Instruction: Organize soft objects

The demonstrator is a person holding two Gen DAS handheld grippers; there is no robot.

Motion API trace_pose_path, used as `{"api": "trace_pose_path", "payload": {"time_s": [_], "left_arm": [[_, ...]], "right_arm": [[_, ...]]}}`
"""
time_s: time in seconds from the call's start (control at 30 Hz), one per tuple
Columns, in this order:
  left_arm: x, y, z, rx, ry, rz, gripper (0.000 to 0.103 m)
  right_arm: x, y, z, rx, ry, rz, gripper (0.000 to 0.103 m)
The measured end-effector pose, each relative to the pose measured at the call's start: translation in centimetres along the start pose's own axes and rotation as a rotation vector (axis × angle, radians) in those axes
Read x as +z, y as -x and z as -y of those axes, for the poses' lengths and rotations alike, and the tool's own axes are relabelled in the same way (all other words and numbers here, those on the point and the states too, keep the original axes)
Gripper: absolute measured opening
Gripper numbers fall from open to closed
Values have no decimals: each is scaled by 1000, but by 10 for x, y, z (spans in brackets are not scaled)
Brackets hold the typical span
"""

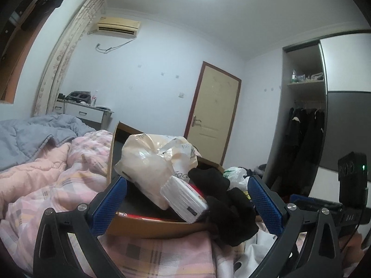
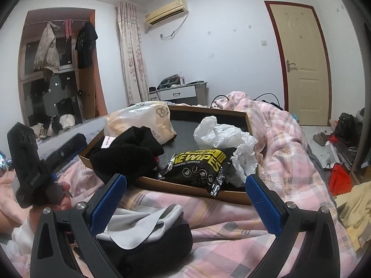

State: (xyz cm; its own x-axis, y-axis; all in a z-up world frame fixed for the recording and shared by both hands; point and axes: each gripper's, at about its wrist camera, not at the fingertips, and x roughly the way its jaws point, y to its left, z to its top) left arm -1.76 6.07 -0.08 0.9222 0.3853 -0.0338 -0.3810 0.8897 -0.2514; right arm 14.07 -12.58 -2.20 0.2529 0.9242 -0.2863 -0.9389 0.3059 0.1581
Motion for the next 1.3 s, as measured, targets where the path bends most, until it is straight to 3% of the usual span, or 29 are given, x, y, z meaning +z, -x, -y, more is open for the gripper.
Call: {"api": "trace_pose_path", "payload": {"time_s": [0.2,0.4,0.63,1.3], "left_arm": [[-4,-5,-7,-2,22,-26,103],[-8,-13,-15,-33,17,-36,103],[-8,-17,-25,-36,37,-51,103],[-16,-28,-20,-34,-1,-85,103]], "right_arm": [[0,4,3,60,-42,4,102],[-1,-5,0,5,-31,-21,102],[-4,-15,-26,-17,94,-95,102],[-15,-12,-28,33,122,-151,102]]}}
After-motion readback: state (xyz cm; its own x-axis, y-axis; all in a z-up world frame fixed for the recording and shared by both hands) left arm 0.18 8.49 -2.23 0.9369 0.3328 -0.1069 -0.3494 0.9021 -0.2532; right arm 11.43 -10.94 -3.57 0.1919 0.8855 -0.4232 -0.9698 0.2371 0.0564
